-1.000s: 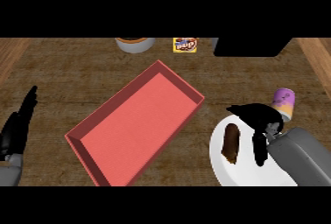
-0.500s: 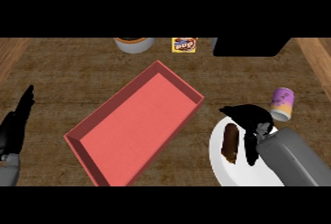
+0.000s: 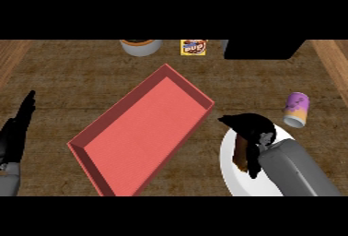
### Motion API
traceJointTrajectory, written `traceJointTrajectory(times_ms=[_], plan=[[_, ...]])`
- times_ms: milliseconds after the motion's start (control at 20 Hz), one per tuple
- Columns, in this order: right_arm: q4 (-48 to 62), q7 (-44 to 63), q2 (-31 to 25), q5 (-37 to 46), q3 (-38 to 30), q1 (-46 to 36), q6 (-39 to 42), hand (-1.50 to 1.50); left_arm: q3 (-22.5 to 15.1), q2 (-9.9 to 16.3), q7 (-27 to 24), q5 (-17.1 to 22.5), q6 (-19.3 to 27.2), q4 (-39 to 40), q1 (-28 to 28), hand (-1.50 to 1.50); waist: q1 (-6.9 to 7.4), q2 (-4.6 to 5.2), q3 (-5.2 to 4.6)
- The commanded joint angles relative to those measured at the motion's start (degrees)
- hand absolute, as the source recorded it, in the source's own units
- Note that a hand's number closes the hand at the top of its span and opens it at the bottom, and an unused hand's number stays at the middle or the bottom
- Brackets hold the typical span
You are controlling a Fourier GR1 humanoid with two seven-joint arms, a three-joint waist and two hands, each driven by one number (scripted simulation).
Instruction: Pick the sweet potato from the plate and place it in the cardboard box
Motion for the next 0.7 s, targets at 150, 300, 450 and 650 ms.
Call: traceJointTrajectory(times_ms=[150, 300, 450, 650], plan=[[2.8, 3.5, 3.7, 4.0, 0.2, -2.0, 4.6, -1.5, 0.5, -1.5, 0.0, -1.9, -0.2, -0.8, 0.3, 0.0, 0.13, 0.04, 0.0], [0.2, 7.0, 4.9, 6.7, 2.3, 3.6, 2.8, -1.5, 0.7, -2.7, -0.8, -1.2, -0.5, -2.3, 3.0, 0.0, 0.14, -0.01, 0.0], [3.4, 5.0, 3.5, 7.7, 0.1, 1.9, 3.1, -1.5, -0.3, -4.2, 0.5, -3.0, 0.2, -1.0, 1.2, 0.0, 0.05, 0.03, 0.01], [14.6, -1.2, 4.5, 12.6, 1.0, -0.1, -7.9, 1.5, 1.8, -2.7, -2.3, -2.7, -1.2, 5.4, -3.7, 0.0, 0.17, 0.27, 0.01]])
